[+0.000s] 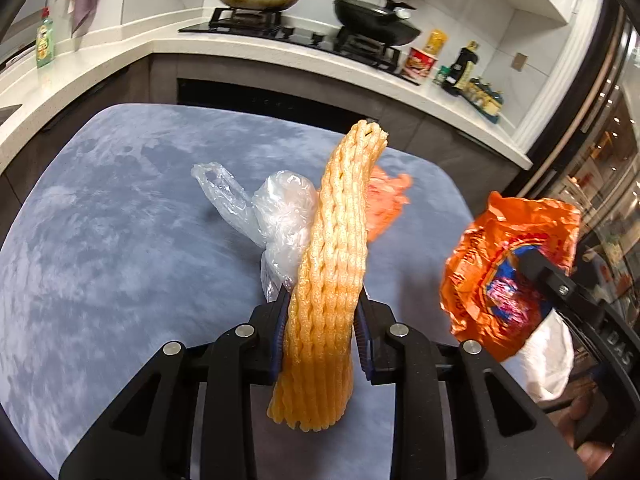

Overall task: Collect trash
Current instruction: 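Carry the orange bag and foam net over the bin with both grippers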

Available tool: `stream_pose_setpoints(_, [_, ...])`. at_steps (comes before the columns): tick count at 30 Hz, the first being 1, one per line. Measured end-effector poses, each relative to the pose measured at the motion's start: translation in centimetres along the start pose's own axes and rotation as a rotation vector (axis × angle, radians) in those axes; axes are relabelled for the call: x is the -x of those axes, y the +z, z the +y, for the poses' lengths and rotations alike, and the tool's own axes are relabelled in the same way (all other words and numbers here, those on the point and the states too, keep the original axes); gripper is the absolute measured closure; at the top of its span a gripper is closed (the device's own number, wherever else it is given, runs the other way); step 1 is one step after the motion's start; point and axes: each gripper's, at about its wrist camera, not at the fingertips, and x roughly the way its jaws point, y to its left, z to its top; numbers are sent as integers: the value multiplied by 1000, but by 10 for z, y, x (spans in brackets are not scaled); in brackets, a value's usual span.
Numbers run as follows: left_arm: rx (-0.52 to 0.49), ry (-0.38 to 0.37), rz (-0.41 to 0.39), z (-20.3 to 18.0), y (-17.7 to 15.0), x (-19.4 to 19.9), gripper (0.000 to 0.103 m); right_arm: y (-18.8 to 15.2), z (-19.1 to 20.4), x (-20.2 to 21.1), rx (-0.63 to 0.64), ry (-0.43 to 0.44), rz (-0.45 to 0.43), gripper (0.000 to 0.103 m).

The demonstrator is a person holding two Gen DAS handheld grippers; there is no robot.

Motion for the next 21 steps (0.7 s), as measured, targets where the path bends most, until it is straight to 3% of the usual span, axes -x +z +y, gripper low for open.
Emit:
stream_pose_setpoints(10, [-96,-63,58,-65,-43,18,74,-10,-41,61,-41,-40,-38,92])
stream_pose_setpoints(19, [-149,-56,116,-98,-83,22,72,-28,-76,98,-65,-66,-30,92])
stream_pose_setpoints(21, [-153,-49,117,-102,-88,26,61,-31,-79,104,-65,-66,-32,92])
